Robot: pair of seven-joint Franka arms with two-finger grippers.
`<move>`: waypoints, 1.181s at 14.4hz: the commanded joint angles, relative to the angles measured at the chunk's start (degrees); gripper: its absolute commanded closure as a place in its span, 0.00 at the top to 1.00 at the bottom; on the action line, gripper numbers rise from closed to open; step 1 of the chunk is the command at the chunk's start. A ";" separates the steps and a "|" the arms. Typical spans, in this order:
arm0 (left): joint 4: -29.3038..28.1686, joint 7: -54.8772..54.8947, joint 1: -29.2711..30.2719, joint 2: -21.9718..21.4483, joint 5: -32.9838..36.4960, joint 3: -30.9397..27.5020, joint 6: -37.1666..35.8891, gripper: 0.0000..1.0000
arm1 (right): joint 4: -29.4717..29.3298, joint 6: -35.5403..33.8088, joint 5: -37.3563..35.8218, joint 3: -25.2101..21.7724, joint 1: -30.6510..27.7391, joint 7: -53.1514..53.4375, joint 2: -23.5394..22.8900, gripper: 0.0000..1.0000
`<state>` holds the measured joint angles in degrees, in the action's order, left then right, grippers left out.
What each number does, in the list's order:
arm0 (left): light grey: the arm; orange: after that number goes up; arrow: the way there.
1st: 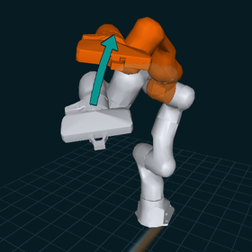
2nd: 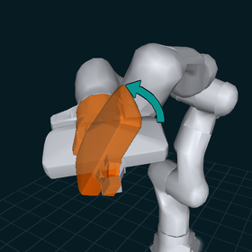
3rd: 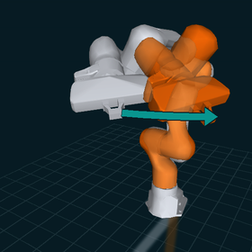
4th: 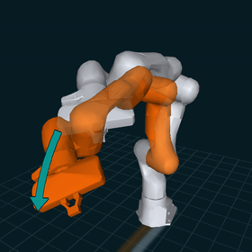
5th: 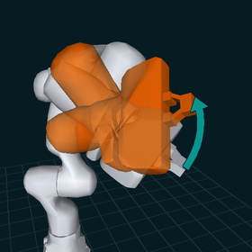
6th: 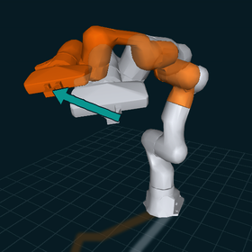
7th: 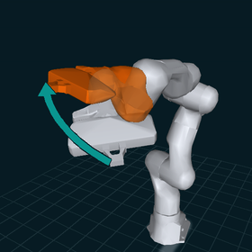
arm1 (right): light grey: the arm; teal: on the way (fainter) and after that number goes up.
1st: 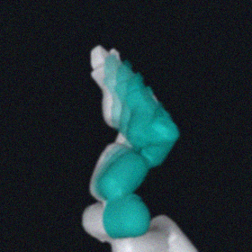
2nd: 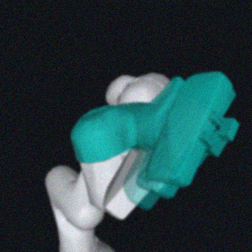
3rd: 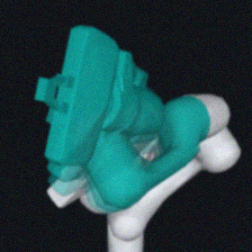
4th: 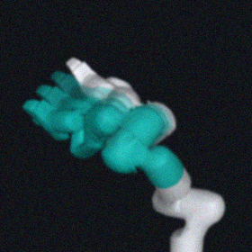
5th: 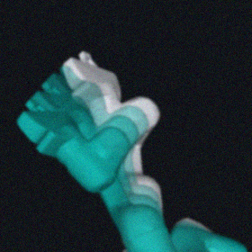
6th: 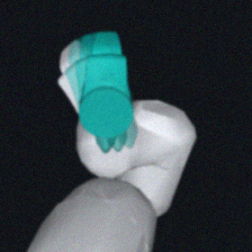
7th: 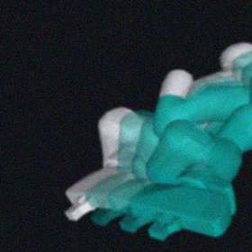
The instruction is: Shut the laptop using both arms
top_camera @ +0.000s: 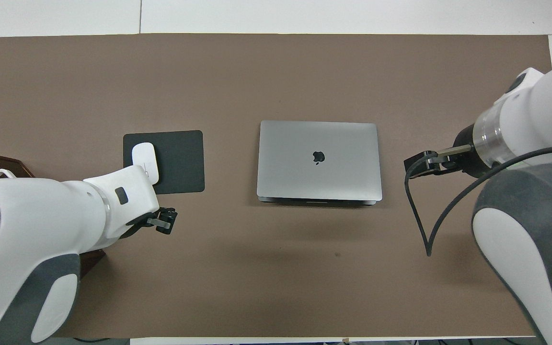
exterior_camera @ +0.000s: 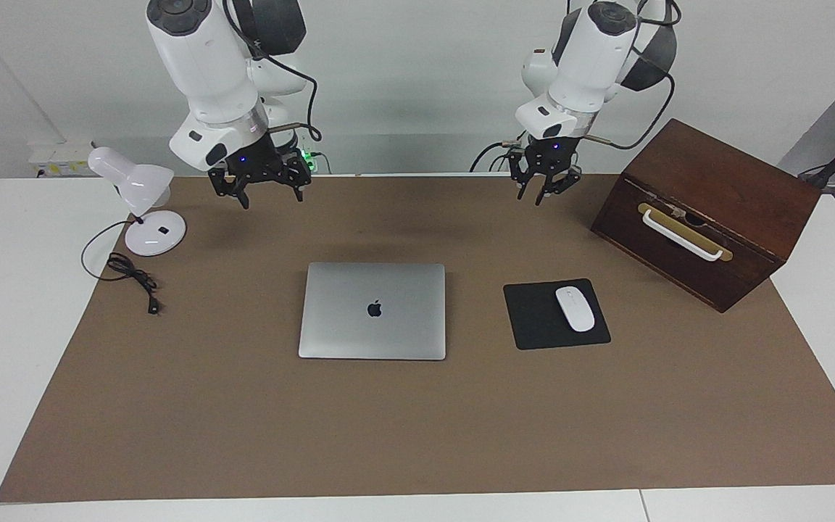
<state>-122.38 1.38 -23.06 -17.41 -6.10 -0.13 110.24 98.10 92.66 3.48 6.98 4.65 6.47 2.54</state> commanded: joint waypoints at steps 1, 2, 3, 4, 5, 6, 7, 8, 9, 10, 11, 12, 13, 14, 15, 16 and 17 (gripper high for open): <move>4.50 0.90 4.50 -0.08 -0.32 0.48 -7.03 1.00 | 2.45 4.71 -1.19 -1.44 -0.43 -2.68 0.98 1.00; 6.00 0.82 6.16 0.01 -0.32 0.40 -9.49 1.00 | 2.19 4.98 -2.76 -1.35 -0.78 -2.95 0.37 1.00; 7.14 0.90 8.44 0.01 -0.23 0.48 -11.34 1.00 | 1.92 4.99 -4.25 -1.27 -0.87 -3.04 0.01 1.00; 7.94 0.90 10.55 0.01 -0.23 0.48 -12.67 1.00 | 1.57 4.90 -5.23 -1.26 -0.96 -3.47 -0.60 1.00; 8.12 0.82 12.05 -0.08 -0.23 0.31 -12.86 1.00 | 1.40 4.99 -5.67 -1.35 -1.14 -4.96 -1.13 1.00; 8.38 0.99 14.94 -0.17 -0.23 0.05 -12.68 1.00 | 1.05 5.07 -5.76 -1.44 -1.83 -6.71 -1.91 1.00; 8.38 0.47 16.88 -0.52 -0.23 0.22 -11.81 1.00 | 0.78 4.81 -5.76 -1.44 -2.36 -7.08 -2.18 1.00; 8.91 0.47 17.34 -0.43 -0.14 0.05 -11.72 1.00 | 0.69 4.12 -5.76 -1.44 -2.46 -7.17 -2.19 1.00; 9.17 0.64 18.04 -0.43 2.03 0.22 -11.72 1.00 | 0.34 3.33 -5.85 -1.44 -2.46 -7.08 -2.19 1.00; 9.17 0.55 18.57 -0.52 4.32 0.22 -11.63 1.00 | 0.34 3.06 -5.85 -1.35 -2.46 -7.08 -2.19 1.00; 9.61 0.03 18.83 -0.26 5.73 0.05 -11.54 1.00 | 0.34 2.97 -5.85 -1.35 -2.46 -7.08 -2.10 1.00; 10.31 -0.15 20.05 -0.08 5.75 -0.04 -11.63 1.00 | 0.25 2.88 -6.20 -1.35 -2.46 -7.08 -2.10 1.00; 10.75 -0.15 21.37 0.09 5.83 0.04 -11.98 1.00 | -0.18 2.44 -7.16 -1.09 -2.63 -7.17 -2.19 1.00; 11.28 -0.15 21.82 0.44 5.83 0.05 -12.50 1.00 | -0.80 1.83 -7.52 -0.48 -3.85 -7.17 -2.27 1.00; 12.76 -0.15 22.00 1.40 5.75 0.05 -13.38 1.00 | -0.80 1.65 -7.43 -0.13 -4.38 -7.26 -2.27 1.00; 15.39 -0.15 22.17 3.15 5.66 0.05 -15.82 1.00 | -0.80 1.30 -7.26 -0.12 -4.48 -7.26 -2.27 1.00; 19.24 -0.15 22.70 5.78 5.57 0.05 -18.28 1.00 | -0.72 1.21 -7.17 -0.12 -4.48 -7.26 -2.27 1.00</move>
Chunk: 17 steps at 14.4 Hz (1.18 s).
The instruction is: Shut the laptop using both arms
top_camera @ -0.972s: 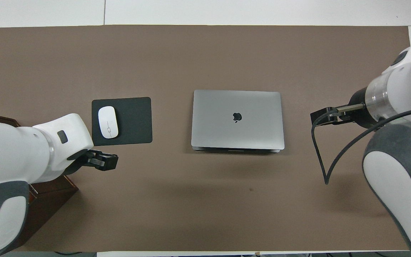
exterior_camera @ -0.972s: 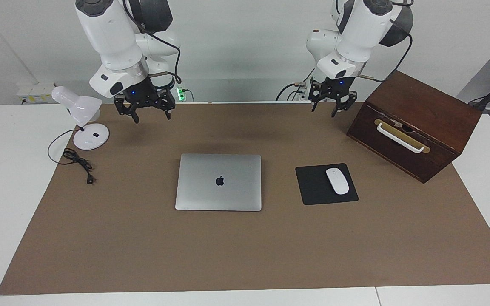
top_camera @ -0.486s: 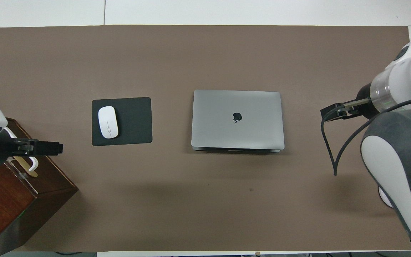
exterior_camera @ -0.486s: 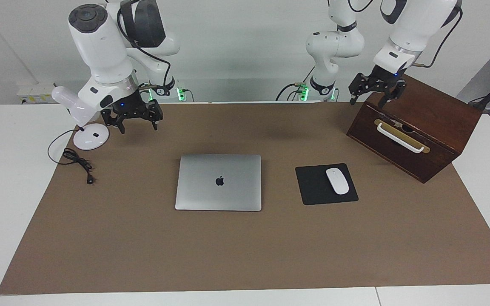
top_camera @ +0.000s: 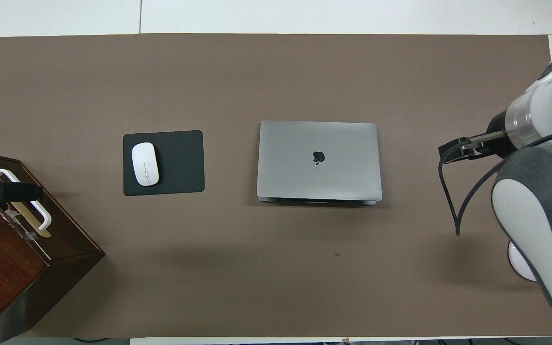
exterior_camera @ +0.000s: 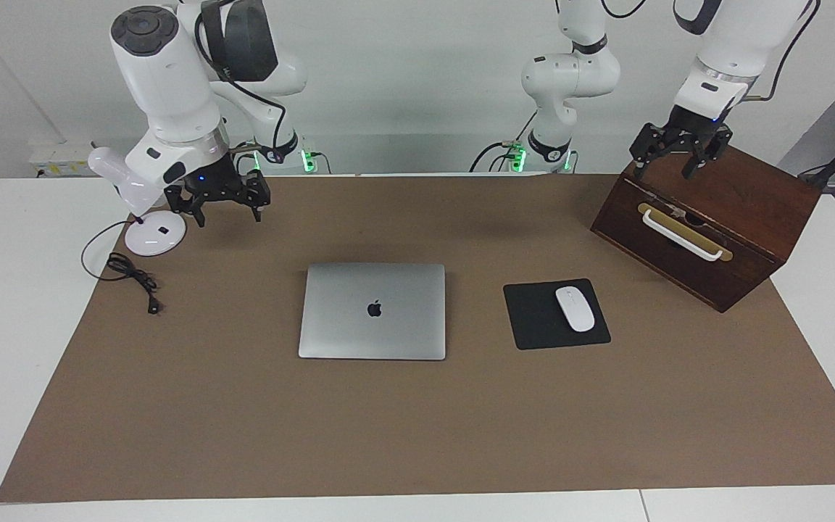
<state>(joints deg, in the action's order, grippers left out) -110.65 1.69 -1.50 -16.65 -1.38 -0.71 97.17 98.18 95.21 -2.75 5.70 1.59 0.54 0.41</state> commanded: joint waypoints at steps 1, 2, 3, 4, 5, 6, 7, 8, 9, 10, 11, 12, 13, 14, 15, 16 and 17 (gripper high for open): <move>10.77 -0.46 1.85 7.23 0.76 0.62 -7.06 1.00 | -0.54 -1.26 -0.86 1.07 -1.41 -1.24 -0.06 1.00; 13.33 -0.37 1.94 9.16 0.68 0.62 -8.30 1.00 | -0.45 -1.26 -0.77 0.89 -1.41 -1.24 0.03 1.00; 14.05 -0.46 1.94 10.14 0.67 0.62 -8.48 1.00 | -0.45 -1.35 -0.68 0.89 -1.41 -1.24 0.03 1.00; 13.80 -0.46 1.94 10.24 0.85 0.62 -8.31 1.00 | -0.45 -1.35 -0.50 0.54 -1.41 -1.24 0.03 1.00; 13.53 -0.46 1.94 10.32 0.94 0.62 -8.22 1.00 | -0.45 -1.35 -0.42 0.45 -1.41 -1.15 0.03 1.00; 13.27 -0.46 2.03 10.32 0.94 0.62 -8.31 1.00 | -0.45 -1.52 -0.41 0.45 -1.50 -1.15 0.03 1.00; 12.83 -0.46 2.21 10.41 0.94 0.62 -8.48 1.00 | -0.36 -1.52 -0.41 0.45 -1.50 -1.15 0.03 1.00; 12.48 -0.46 2.12 10.41 0.94 0.62 -8.40 1.00 | -0.36 -1.52 -0.41 0.45 -1.50 -1.06 0.03 1.00; 12.82 -0.46 2.21 10.41 0.85 0.62 -8.57 1.00 | -0.36 -1.52 -0.41 0.45 -1.50 -1.06 0.11 1.00; 13.35 -0.46 2.21 10.76 0.76 0.62 -8.57 1.00 | -0.36 -1.61 -0.41 0.45 -1.59 -1.06 0.11 1.00; 14.05 -0.46 2.21 11.29 0.68 0.62 -8.49 1.00 | -0.36 -2.13 -0.41 0.45 -1.59 -1.06 0.11 1.00; 14.32 -0.46 2.29 11.38 0.76 0.53 -8.49 1.00 | -0.27 -2.31 -0.41 0.45 -1.76 -1.06 0.11 1.00; 14.41 -0.46 2.30 11.38 0.76 0.53 -8.49 1.00 | -0.36 -2.31 -0.41 0.37 -1.94 -1.06 0.20 1.00; 14.32 -0.46 2.30 11.38 0.76 0.53 -8.49 1.00 | -0.36 -2.31 -0.41 0.37 -1.94 -1.06 0.12 1.00; 14.32 -0.46 2.30 11.38 0.76 0.62 -8.49 1.00 | -0.36 -2.31 -0.41 0.37 -2.03 -1.06 0.20 1.00; 14.32 -0.37 2.30 11.38 0.76 0.53 -8.49 1.00 | -0.27 -2.31 -0.41 0.37 -2.20 -1.06 0.12 1.00; 14.32 -0.46 2.30 11.38 0.76 0.62 -8.49 1.00 | -0.27 -2.31 -0.41 0.37 -2.29 -1.06 0.11 1.00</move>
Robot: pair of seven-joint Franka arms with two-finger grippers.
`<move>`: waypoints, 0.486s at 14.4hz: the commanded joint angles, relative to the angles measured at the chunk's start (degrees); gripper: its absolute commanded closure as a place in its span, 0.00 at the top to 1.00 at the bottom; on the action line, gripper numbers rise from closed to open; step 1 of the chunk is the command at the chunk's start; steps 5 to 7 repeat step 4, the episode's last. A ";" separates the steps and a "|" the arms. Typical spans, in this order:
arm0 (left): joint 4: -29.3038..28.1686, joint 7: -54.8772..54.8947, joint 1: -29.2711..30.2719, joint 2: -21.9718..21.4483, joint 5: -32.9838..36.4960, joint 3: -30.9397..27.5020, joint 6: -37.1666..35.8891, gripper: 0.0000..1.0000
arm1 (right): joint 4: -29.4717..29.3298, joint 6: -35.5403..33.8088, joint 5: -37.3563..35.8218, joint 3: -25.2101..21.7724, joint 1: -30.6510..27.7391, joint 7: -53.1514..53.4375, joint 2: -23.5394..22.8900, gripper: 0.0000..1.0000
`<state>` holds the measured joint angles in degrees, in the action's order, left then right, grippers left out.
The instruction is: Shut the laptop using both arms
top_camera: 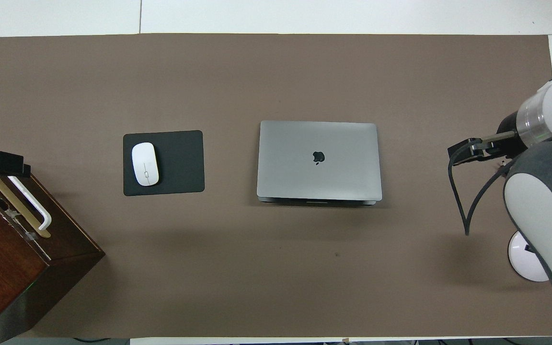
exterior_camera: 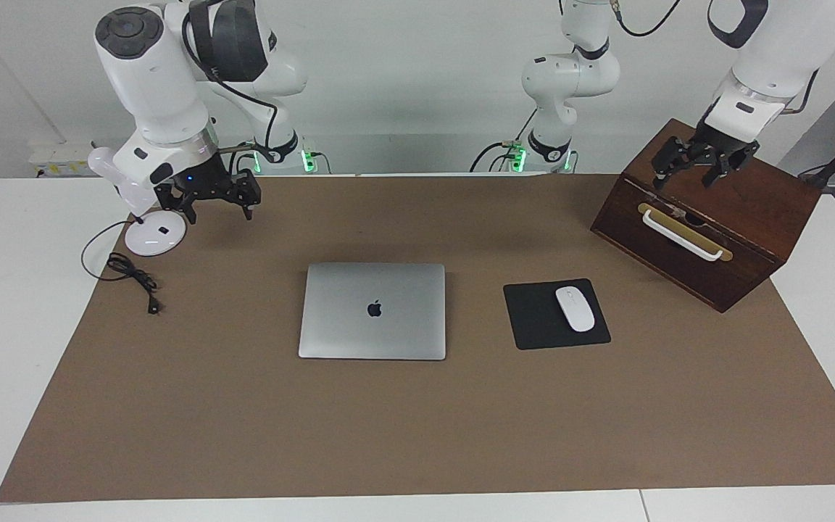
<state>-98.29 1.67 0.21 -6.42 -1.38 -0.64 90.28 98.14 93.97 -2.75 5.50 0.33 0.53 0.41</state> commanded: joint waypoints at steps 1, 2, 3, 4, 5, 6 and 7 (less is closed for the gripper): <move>1.97 -0.35 0.49 1.15 0.76 0.55 -1.60 1.00 | -0.31 -1.07 -0.41 0.56 -1.03 -1.06 0.12 1.00; 1.97 -0.35 0.58 1.15 0.76 0.55 -1.60 1.00 | -0.31 -1.07 -0.50 0.56 -1.03 -1.06 0.03 1.00; 1.97 -0.35 0.58 1.15 0.67 0.55 -1.51 1.00 | -0.31 -1.07 -0.50 0.21 -1.03 -1.15 0.03 1.00; 1.97 -0.35 0.58 1.15 0.67 0.55 -1.59 1.00 | -0.31 -1.07 -0.50 0.12 -1.03 -1.15 0.03 1.00; 1.97 -0.35 0.58 1.15 0.67 0.55 -1.59 1.00 | -0.31 -1.07 -0.50 0.12 -1.03 -1.15 0.03 1.00; 1.97 -0.35 0.58 1.15 0.67 0.55 -1.59 1.00 | -0.31 -1.07 -0.50 0.12 -1.03 -1.15 0.03 1.00; 1.97 -0.35 0.58 1.15 0.67 0.55 -1.59 1.00 | -0.31 -1.07 -0.50 0.12 -1.03 -1.15 0.03 1.00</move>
